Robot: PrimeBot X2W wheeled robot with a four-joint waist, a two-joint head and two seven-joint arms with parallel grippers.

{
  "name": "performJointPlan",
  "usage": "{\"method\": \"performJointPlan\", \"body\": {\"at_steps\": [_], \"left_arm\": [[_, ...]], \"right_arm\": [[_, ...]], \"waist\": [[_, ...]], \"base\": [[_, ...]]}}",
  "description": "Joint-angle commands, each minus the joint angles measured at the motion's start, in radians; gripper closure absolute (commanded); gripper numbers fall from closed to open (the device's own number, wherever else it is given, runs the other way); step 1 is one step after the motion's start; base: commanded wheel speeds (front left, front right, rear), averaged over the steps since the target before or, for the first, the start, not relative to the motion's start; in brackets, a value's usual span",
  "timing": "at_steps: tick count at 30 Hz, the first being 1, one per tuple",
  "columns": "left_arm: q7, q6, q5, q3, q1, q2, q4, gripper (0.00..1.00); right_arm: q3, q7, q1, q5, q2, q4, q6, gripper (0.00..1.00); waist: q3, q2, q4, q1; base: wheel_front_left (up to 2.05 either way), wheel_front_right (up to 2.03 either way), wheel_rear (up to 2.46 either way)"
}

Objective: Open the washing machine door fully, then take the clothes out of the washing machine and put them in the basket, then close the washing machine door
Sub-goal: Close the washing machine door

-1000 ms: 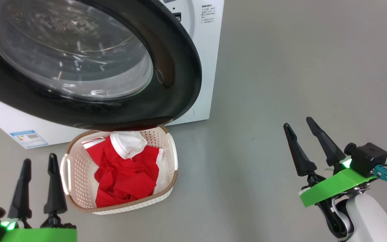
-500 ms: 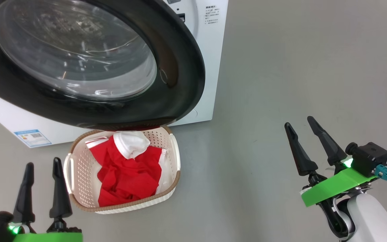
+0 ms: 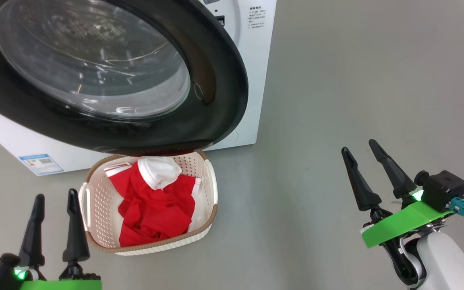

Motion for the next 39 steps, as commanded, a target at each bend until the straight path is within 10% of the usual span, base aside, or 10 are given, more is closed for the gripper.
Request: {"method": "performJointPlan", "body": {"at_steps": [1,27,35,39], "left_arm": [[-0.009,-0.006,0.009,0.036,-0.015,0.006,-0.023,0.00],[-0.009,-0.016,0.026,0.038,-0.019,0.000,-0.022,0.00],[-0.009,-0.016,0.017,0.024,-0.024,0.000,-0.015,0.00],[-0.009,-0.015,0.014,0.016,-0.027,0.000,-0.014,0.00]], "right_arm": [[0.018,-0.005,-0.001,-0.011,-0.011,-0.023,0.002,0.00],[0.021,-0.005,0.000,-0.009,-0.012,-0.022,0.002,0.00],[0.016,-0.005,-0.011,-0.009,-0.017,-0.026,0.002,1.00],[0.015,-0.005,-0.021,-0.010,-0.024,-0.034,0.002,1.00]], "waist": [[0.000,0.0000,0.000,0.0000],[0.003,0.0000,0.008,0.0000],[0.005,0.0000,0.024,0.0000],[0.007,0.0000,0.044,0.0000]], "base": [[0.00,0.00,0.00],[0.00,0.00,0.00],[0.00,0.00,0.00],[0.00,0.00,0.00]]}}
